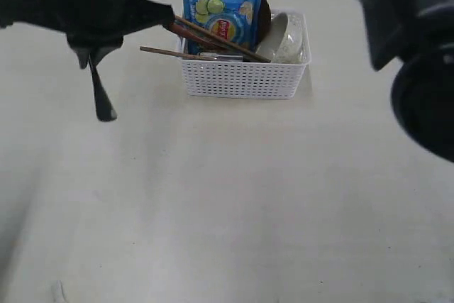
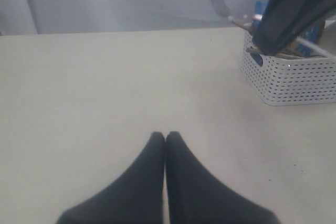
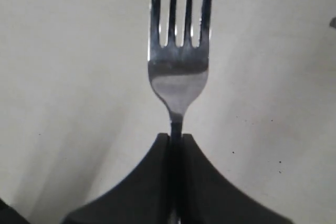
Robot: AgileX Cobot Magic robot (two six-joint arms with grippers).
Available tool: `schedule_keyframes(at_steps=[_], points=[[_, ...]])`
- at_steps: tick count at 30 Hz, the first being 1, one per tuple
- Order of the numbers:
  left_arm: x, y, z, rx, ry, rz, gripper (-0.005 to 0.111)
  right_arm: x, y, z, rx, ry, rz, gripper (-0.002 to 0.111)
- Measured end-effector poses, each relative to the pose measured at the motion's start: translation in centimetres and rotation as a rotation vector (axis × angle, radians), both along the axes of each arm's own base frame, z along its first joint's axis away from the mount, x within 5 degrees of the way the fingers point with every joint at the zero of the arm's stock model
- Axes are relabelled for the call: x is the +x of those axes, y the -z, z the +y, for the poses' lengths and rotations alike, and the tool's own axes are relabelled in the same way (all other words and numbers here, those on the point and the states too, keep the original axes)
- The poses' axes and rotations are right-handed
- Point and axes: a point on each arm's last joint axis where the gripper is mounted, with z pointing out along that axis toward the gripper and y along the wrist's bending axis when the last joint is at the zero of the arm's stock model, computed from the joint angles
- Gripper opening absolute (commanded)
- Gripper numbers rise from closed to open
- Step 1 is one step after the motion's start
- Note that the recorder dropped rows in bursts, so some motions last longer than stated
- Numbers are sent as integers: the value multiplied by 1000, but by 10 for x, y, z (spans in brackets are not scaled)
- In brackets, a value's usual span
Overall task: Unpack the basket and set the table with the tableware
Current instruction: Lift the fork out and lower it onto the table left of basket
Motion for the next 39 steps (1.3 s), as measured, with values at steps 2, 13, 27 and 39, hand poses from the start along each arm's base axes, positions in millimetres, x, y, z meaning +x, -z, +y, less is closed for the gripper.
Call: schedule_keyframes(at_steps=[2,13,27,39], points=[[0,0,0,0,0,0,0,-6,16,10,-32,12,9,-1],[0,0,0,0,0,0,0,-24,83,37,-177,142,44,-1],[0,0,0,0,0,0,0,-74,80,57,-299,-3,-119,-1],[0,0,0,0,0,0,0,-37,80,40,-300,47,-131,-1]])
